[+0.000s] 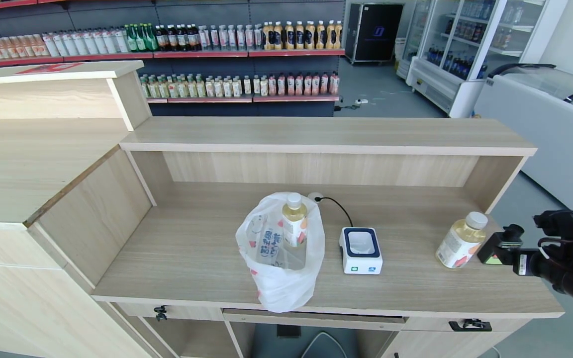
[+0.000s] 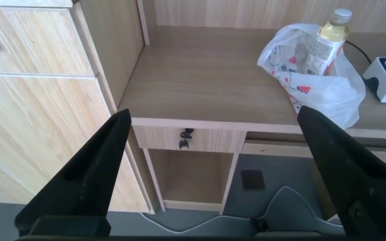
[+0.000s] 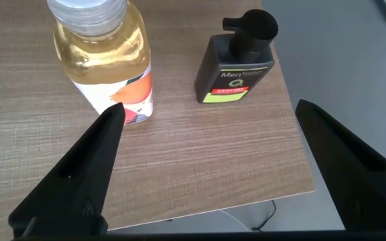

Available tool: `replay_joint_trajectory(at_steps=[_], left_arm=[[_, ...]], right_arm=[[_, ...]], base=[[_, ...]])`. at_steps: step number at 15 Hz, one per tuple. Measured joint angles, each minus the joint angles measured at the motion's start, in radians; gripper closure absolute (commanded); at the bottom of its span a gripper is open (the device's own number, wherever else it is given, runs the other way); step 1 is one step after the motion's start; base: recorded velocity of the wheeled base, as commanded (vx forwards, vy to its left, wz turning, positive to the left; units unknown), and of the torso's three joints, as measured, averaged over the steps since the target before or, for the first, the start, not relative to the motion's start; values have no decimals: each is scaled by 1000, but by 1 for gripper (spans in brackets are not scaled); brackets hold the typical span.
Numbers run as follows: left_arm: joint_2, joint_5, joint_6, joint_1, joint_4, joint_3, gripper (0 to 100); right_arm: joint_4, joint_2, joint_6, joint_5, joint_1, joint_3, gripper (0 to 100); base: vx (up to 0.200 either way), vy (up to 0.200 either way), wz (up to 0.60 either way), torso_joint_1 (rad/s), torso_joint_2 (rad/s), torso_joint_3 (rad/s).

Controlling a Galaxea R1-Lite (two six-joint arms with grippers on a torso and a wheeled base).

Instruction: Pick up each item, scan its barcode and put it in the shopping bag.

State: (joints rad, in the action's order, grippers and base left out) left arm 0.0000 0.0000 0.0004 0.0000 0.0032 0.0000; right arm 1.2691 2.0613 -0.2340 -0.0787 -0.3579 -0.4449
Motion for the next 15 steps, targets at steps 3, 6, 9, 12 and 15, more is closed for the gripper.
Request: replay_joint_trajectory(at_steps=[3, 6, 9, 12, 15], left_arm=[[0, 0, 0, 0, 0, 0, 0], [0, 0, 0, 0, 0, 0, 0], [0, 0, 0, 0, 0, 0, 0], [0, 0, 0, 0, 0, 0, 0], [0, 0, 0, 0, 0, 0, 0]], right_arm=[[24, 26, -1, -1, 11, -5, 0], [69, 51, -5, -2, 13, -7, 0], [127, 89, -13, -2, 28, -14, 0], [149, 126, -17, -2, 49, -29, 0], [183, 158, -24, -2, 67, -37, 0]], base=[[0, 0, 0, 0, 0, 0], [0, 0, 0, 0, 0, 0], [0, 0, 0, 0, 0, 0], [0, 0, 0, 0, 0, 0], [0, 0, 0, 0, 0, 0]])
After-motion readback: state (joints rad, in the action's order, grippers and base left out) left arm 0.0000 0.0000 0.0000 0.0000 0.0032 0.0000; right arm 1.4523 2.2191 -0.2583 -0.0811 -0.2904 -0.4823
